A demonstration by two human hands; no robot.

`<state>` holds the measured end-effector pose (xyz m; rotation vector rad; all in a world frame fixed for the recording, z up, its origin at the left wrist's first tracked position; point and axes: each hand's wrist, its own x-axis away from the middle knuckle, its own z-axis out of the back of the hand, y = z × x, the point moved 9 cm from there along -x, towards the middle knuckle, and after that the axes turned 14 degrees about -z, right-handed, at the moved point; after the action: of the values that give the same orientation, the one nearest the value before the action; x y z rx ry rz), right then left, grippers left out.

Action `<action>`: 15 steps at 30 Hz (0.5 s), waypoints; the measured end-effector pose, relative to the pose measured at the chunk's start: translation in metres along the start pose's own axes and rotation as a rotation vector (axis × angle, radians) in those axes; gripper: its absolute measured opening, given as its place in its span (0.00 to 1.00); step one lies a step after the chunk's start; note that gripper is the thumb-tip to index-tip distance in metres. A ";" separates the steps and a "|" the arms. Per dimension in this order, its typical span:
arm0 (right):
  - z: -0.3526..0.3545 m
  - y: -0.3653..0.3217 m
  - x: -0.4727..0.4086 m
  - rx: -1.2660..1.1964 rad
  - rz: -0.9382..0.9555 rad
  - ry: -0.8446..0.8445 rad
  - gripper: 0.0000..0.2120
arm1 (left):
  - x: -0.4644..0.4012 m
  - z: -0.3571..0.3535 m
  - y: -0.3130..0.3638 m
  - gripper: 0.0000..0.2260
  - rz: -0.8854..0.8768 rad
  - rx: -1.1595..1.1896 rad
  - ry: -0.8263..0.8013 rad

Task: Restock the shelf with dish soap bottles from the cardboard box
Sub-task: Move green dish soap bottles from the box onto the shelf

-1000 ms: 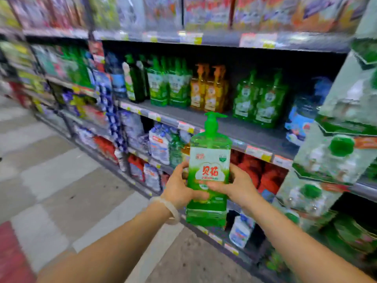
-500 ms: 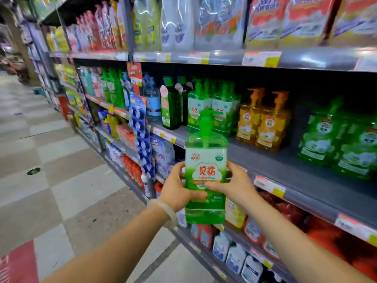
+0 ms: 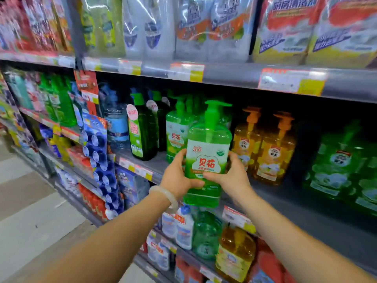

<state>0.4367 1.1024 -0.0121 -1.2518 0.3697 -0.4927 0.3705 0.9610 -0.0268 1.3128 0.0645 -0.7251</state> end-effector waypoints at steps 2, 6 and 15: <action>-0.002 0.002 -0.016 0.002 -0.008 0.042 0.39 | -0.020 -0.004 -0.011 0.43 -0.012 0.016 -0.024; -0.013 0.011 -0.056 0.011 -0.049 0.166 0.40 | -0.066 -0.011 -0.044 0.41 -0.044 0.052 -0.111; -0.030 0.025 -0.106 0.089 -0.122 0.339 0.39 | -0.122 -0.017 -0.089 0.36 -0.174 -0.132 -0.152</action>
<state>0.3358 1.1413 -0.0442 -1.1086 0.5520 -0.8221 0.2353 1.0245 -0.0541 1.1319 0.1032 -0.9508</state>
